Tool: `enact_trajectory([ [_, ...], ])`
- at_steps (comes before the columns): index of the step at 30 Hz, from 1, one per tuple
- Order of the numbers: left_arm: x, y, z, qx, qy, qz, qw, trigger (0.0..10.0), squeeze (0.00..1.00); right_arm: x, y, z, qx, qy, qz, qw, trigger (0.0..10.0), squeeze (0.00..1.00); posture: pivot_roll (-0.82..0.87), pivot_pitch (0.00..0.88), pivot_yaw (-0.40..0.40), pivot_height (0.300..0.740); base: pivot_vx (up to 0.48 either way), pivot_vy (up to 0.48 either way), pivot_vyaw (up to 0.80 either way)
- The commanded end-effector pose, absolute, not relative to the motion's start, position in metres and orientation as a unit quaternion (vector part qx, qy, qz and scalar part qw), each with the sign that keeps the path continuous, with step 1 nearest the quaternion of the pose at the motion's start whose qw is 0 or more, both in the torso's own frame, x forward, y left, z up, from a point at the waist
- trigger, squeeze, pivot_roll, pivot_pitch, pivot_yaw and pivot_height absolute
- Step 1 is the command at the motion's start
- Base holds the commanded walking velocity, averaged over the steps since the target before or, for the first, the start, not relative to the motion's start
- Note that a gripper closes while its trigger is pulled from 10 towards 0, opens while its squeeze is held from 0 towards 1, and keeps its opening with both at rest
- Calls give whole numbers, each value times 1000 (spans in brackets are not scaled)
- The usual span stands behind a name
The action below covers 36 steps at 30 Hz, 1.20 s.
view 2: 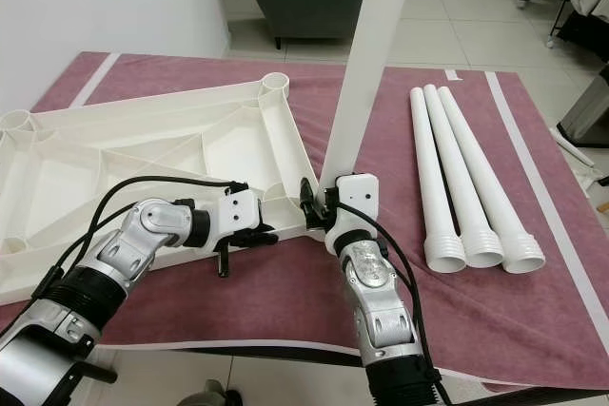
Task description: Building children table
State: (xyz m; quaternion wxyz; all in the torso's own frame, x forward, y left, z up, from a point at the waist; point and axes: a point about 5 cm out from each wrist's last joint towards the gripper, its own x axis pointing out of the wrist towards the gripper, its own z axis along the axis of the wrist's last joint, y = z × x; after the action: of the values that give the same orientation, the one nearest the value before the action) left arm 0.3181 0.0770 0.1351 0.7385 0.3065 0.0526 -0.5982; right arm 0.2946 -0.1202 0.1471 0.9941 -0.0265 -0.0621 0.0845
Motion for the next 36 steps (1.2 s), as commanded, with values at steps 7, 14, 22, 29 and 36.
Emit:
enact_trajectory([
  [7, 316, 79, 129, 313, 58, -604, 731, 0, 0, 290, -121, 168, -62, -96, 161, 980, 10000, 0, 83, 63, 38, 740, 0, 0, 0],
  [14, 317, 79, 129, 313, 57, -603, 731, 0, 0, 288, -132, 171, -82, -82, 218, 969, 10000, 0, 83, 60, 36, 740, 0, 0, 0],
  [22, 317, 80, 129, 314, 57, -603, 731, 0, 0, 293, -142, 175, -92, -73, 236, 965, 10000, 0, 84, 58, 38, 740, 0, 0, 0],
  [29, 317, 80, 129, 314, 57, -603, 731, 0, 0, 300, -141, 177, -97, -70, 271, 955, 0, 0, 92, 59, 37, 740, 0, 0, 0],
  [36, 316, 81, 129, 315, 59, -601, 732, 0, 0, 299, -137, 170, -92, -47, 316, 943, 0, 0, 99, 63, 35, 740, 0, 0, 0],
])
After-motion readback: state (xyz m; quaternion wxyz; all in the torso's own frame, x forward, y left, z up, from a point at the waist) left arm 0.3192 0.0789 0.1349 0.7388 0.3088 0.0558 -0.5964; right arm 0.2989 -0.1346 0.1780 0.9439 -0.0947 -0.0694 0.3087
